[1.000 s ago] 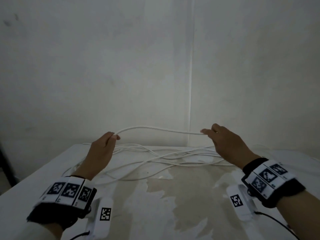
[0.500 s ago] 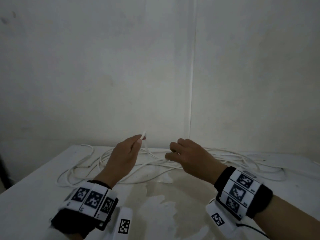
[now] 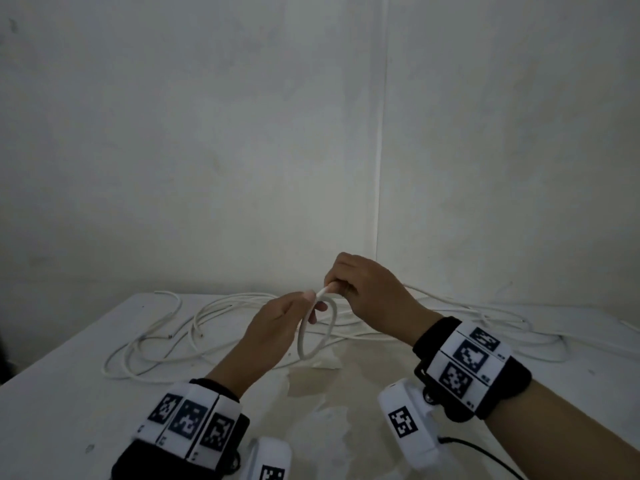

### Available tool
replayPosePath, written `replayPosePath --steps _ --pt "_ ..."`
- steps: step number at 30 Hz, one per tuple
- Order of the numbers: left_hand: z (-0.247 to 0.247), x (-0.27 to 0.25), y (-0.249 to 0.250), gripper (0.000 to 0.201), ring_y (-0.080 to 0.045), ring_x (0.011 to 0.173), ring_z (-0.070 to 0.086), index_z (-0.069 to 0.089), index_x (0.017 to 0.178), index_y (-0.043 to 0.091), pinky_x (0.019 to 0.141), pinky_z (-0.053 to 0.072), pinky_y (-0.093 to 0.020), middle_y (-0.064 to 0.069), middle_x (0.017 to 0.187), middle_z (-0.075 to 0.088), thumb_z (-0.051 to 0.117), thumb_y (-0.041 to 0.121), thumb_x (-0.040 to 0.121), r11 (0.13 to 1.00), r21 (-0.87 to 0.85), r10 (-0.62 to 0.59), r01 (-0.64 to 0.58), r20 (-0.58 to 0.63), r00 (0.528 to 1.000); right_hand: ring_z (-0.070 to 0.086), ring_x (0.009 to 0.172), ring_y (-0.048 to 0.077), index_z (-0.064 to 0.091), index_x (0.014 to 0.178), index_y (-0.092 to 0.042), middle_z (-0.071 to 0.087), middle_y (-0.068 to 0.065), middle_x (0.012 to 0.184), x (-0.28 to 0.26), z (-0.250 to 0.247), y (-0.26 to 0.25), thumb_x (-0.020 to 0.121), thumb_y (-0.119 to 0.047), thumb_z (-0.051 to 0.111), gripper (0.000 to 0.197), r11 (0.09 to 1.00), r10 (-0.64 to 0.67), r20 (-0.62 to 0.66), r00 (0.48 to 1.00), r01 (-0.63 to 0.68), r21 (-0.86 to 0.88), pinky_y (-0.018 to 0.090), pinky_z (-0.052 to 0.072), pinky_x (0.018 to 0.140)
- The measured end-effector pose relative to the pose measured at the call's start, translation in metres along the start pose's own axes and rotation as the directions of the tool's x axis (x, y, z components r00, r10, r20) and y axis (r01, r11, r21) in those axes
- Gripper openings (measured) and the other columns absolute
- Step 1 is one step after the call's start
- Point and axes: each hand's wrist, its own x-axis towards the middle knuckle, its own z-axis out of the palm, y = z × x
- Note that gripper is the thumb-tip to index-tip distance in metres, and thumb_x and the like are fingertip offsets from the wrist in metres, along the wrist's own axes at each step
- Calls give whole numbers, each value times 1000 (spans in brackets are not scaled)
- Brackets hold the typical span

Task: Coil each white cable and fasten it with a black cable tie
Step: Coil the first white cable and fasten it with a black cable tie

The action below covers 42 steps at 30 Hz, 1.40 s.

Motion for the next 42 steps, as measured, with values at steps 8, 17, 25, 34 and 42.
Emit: replayPosePath --steps 8,17,25,34,42 --pt "-3 -3 4 39 -6 72 48 57 64 26 67 37 -15 -18 105 66 38 26 98 999 -40 -11 13 53 999 41 60 1 63 84 -7 44 -16 66 8 -11 -10 93 -12 49 18 967 198 228 953 -228 112 12 30 57" --pt "-5 -3 5 38 6 54 42 64 79 22 59 33 -12 5 72 49 32 24 99 999 -31 19 -17 72 997 42 58 4 49 65 -27 50 -12 63 7 -15 -21 96 -19 44 32 887 309 328 893 -395 241 13 34 56" --pt "-3 1 5 31 3 58 45 55 70 31 55 32 -10 13 65 47 41 25 96 986 148 75 -83 56 996 53 61 9 59 75 -21 63 -8 60 -4 -20 -20 95 -15 48 23 796 334 375 864 -472 379 22 41 64" --pt "0 7 0 19 8 61 48 62 73 26 58 34 -11 9 69 53 54 28 90 946 263 204 -190 -27 979 59 69 -4 64 77 -21 68 -11 65 -16 -24 -13 91 -15 55 19 721 386 330 861 -505 474 16 45 72" --pt "0 7 6 25 -2 55 47 63 73 19 54 36 -11 7 67 51 49 24 94 962 256 102 -95 -18 995 50 55 -4 65 71 -18 64 -9 62 -22 -27 -10 86 -17 63 15 722 440 229 868 -494 485 9 39 58"
